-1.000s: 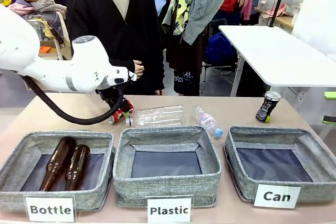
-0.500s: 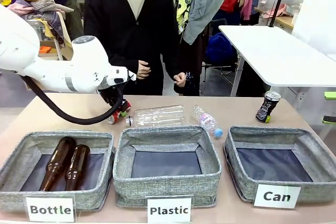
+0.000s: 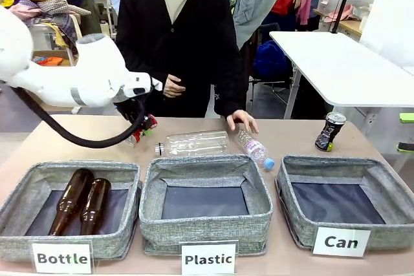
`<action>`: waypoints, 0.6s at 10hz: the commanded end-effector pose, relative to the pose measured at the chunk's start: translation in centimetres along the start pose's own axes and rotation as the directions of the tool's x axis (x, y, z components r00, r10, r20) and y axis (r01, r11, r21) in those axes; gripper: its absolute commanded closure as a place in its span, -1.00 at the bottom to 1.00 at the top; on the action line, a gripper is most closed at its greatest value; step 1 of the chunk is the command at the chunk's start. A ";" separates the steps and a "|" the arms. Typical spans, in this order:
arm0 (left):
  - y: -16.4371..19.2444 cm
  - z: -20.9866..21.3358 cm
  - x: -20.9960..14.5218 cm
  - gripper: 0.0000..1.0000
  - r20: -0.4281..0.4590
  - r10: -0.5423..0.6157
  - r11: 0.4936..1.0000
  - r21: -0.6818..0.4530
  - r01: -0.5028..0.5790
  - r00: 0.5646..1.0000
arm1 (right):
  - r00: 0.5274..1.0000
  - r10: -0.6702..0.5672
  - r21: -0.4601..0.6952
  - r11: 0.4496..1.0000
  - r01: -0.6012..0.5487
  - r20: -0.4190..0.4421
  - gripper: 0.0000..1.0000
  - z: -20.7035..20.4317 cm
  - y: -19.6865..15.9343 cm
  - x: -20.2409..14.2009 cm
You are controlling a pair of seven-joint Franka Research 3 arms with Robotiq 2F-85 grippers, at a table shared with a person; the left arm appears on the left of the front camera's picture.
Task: Sort the can waste into the basket.
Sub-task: Pick up the can waste from the table and place it in the right Fabric basket.
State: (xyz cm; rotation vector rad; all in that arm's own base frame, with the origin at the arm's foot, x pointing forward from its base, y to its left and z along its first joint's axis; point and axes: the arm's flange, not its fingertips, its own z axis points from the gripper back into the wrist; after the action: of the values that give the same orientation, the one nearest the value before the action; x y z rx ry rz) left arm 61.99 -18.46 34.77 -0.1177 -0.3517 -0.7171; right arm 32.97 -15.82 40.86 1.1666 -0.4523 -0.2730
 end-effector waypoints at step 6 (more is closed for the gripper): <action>-1.5 19.7 -19.9 1.00 0.222 -0.519 0.804 -0.201 0.560 0.825 | 1.000 0.012 0.014 1.000 -0.013 0.005 -1.00 0.1 0.1 0.1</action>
State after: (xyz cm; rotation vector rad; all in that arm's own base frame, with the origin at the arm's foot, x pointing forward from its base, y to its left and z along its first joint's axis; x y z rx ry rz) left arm 44.05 -4.59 47.18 -0.3615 -0.4480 -1.1910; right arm 32.97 -15.84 40.87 1.1668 -0.4526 -0.2730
